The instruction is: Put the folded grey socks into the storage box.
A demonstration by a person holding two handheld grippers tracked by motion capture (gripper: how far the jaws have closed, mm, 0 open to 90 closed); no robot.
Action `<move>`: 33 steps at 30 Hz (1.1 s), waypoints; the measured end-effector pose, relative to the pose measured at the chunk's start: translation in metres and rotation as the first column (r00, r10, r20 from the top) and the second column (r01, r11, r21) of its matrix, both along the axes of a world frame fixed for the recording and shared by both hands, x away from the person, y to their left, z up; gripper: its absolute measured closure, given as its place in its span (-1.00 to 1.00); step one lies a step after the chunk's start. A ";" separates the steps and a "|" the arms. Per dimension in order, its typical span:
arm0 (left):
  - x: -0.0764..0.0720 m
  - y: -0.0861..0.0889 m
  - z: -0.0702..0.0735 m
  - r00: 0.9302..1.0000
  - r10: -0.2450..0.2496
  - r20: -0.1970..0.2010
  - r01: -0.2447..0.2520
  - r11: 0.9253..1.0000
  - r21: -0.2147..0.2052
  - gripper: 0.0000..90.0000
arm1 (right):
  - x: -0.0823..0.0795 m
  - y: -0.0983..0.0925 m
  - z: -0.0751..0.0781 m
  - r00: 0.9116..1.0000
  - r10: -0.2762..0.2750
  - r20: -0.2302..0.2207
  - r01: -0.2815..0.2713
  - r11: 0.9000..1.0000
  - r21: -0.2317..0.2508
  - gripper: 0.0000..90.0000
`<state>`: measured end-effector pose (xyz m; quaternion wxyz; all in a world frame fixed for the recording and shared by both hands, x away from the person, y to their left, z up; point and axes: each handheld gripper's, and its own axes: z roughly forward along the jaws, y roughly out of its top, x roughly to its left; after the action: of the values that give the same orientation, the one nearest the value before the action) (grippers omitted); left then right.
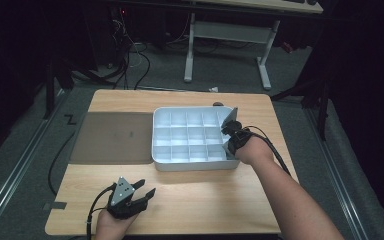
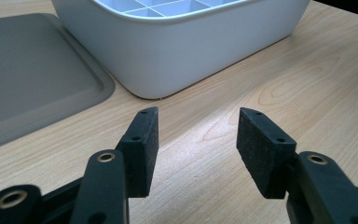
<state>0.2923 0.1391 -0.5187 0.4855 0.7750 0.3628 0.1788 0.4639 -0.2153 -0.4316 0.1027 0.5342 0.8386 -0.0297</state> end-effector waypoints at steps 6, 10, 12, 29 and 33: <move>0.000 -0.002 -0.001 1.000 -0.006 0.000 0.006 1.000 0.005 0.10 | 0.001 0.000 -0.006 1.000 -0.002 -0.008 0.002 1.000 0.003 0.67; 0.000 -0.002 -0.001 1.000 -0.006 -0.002 0.006 1.000 0.003 0.10 | 0.001 0.000 -0.011 1.000 0.000 -0.013 0.000 1.000 0.007 0.67; 0.000 -0.002 -0.002 1.000 -0.006 -0.004 0.006 1.000 0.005 0.10 | 0.001 0.000 -0.014 1.000 0.002 -0.021 -0.001 1.000 0.011 0.67; 0.000 -0.001 -0.001 1.000 -0.006 -0.001 0.006 1.000 0.005 0.10 | 0.004 0.006 -0.028 0.996 -0.006 -0.089 0.007 1.000 0.008 0.60; 0.001 -0.001 -0.001 1.000 -0.006 -0.003 0.006 1.000 0.004 0.10 | 0.003 0.003 -0.024 0.996 0.012 -0.091 -0.010 0.999 0.030 0.40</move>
<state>0.2929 0.1378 -0.5199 0.4841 0.7773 0.3607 0.1768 0.4665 -0.2120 -0.4554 0.0566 0.5291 0.8457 -0.0409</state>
